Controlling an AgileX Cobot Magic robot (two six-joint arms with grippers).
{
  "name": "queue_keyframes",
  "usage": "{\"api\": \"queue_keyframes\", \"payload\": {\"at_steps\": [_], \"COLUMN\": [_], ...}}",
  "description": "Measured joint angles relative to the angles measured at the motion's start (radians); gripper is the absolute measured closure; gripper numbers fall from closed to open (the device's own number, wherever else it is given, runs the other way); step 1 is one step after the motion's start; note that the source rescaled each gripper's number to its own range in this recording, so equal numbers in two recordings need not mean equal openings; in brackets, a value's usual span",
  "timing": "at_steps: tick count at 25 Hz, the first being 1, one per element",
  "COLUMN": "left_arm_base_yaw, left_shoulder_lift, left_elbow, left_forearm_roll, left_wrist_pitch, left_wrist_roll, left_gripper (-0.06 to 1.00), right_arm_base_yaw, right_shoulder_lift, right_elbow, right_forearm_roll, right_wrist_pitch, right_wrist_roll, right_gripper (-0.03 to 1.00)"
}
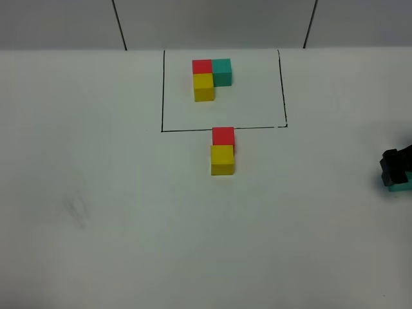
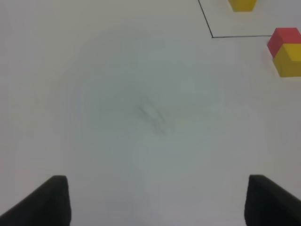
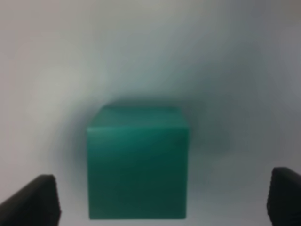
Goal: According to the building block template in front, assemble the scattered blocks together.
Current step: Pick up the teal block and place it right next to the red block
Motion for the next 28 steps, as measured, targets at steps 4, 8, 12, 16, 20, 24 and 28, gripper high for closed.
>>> {"api": "queue_keyframes", "payload": {"at_steps": [4, 8, 12, 16, 20, 24, 28], "left_arm_base_yaw": [0.000, 0.000, 0.000, 0.000, 0.000, 0.000, 0.000], "left_shoulder_lift": [0.000, 0.000, 0.000, 0.000, 0.000, 0.000, 0.000], "left_elbow": [0.000, 0.000, 0.000, 0.000, 0.000, 0.000, 0.000], "left_forearm_roll": [0.000, 0.000, 0.000, 0.000, 0.000, 0.000, 0.000], "left_wrist_pitch": [0.000, 0.000, 0.000, 0.000, 0.000, 0.000, 0.000], "left_wrist_roll": [0.000, 0.000, 0.000, 0.000, 0.000, 0.000, 0.000], "left_gripper": [0.17, 0.17, 0.17, 0.17, 0.17, 0.17, 0.17], "right_arm_base_yaw": [0.000, 0.000, 0.000, 0.000, 0.001, 0.026, 0.064], "right_shoulder_lift": [0.031, 0.043, 0.043, 0.043, 0.043, 0.035, 0.003], "right_elbow": [0.000, 0.000, 0.000, 0.000, 0.000, 0.000, -0.015], "right_forearm_roll": [0.000, 0.000, 0.000, -0.001, -0.001, -0.042, -0.118], "right_wrist_pitch": [-0.001, -0.004, -0.004, -0.004, -0.004, -0.004, 0.024], "right_wrist_roll": [0.000, 0.000, 0.001, 0.004, 0.006, 0.006, -0.003], "right_gripper": [0.20, 0.29, 0.58, 0.95, 0.95, 0.95, 0.95]}}
